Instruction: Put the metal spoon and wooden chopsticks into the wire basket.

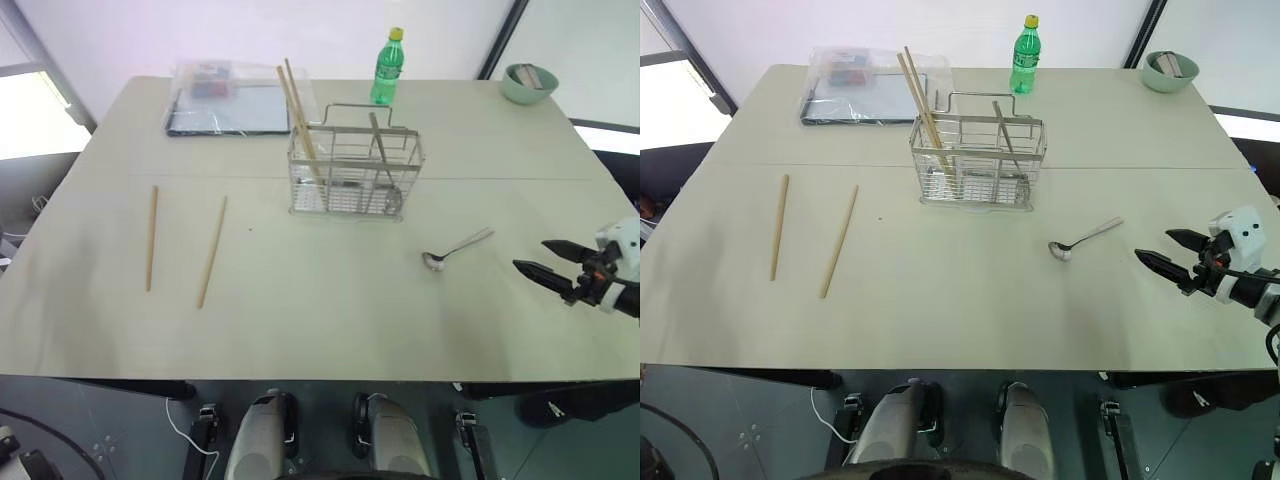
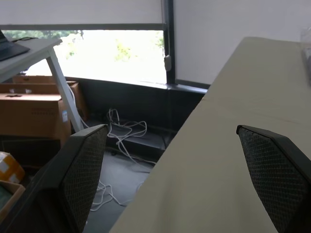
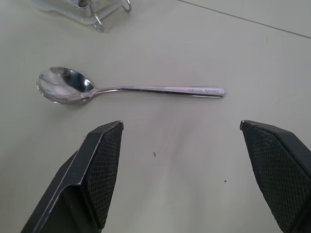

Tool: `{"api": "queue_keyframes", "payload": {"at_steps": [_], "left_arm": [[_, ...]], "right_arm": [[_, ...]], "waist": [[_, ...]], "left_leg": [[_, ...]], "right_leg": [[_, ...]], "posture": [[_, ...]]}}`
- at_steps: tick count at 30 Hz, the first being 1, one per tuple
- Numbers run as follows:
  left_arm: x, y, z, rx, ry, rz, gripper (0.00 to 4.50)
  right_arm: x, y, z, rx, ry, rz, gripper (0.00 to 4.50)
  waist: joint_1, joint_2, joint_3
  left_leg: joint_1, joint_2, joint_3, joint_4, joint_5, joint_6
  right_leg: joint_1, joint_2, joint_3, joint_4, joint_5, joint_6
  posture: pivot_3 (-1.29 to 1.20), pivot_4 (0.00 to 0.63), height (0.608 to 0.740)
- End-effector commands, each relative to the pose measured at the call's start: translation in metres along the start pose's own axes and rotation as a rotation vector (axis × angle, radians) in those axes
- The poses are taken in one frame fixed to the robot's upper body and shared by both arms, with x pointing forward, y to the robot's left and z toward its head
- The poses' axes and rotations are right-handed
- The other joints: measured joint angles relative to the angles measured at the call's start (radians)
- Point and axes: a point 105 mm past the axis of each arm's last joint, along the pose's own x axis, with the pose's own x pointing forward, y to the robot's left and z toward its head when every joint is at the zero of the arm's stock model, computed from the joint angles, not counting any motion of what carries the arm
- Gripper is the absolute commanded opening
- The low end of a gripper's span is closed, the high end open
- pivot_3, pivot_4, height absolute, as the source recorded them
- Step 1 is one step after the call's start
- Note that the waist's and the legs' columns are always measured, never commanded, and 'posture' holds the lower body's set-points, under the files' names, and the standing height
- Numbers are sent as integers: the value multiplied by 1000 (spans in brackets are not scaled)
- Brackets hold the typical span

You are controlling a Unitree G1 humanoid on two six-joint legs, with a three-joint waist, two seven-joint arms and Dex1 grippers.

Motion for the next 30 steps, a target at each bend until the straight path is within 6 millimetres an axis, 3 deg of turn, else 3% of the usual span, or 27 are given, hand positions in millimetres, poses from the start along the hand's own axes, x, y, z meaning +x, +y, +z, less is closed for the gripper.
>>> {"api": "queue_keyframes", "payload": {"at_steps": [1,21,23,27,30], "left_arm": [[-2,-1,18,39,-50,-11,4452],[7,-32,21,26,-64,-117,4452],[7,-50,27,-21,-63,-214,4452],[-14,-111,44,-4,-50,-567,4452],[-49,-160,57,50,-19,-899,4452]], "right_arm": [[-2,-3,10,-28,-30,-13,3971],[1,-19,37,-91,-69,-82,3971],[3,-20,42,-117,-71,-73,3971],[7,-19,56,-173,-59,-24,3971],[15,-19,73,-266,-34,52,3971]], "waist": [[0,0,0],[1,0,0],[0,0,0],[0,-1,0],[-3,0,0]], "left_leg": [[0,0,0,0,0,0],[2,0,1,0,2,-2],[2,0,1,0,3,-1],[2,0,1,0,6,-4],[2,0,1,0,7,-5]], "right_leg": [[0,0,0,0,0,0],[1,2,0,2,2,3],[2,2,0,2,2,3],[2,2,0,2,2,4],[1,3,0,2,2,4]], "posture": [[0,150,707],[0,150,707],[0,150,707],[0,150,707],[0,150,707]]}}
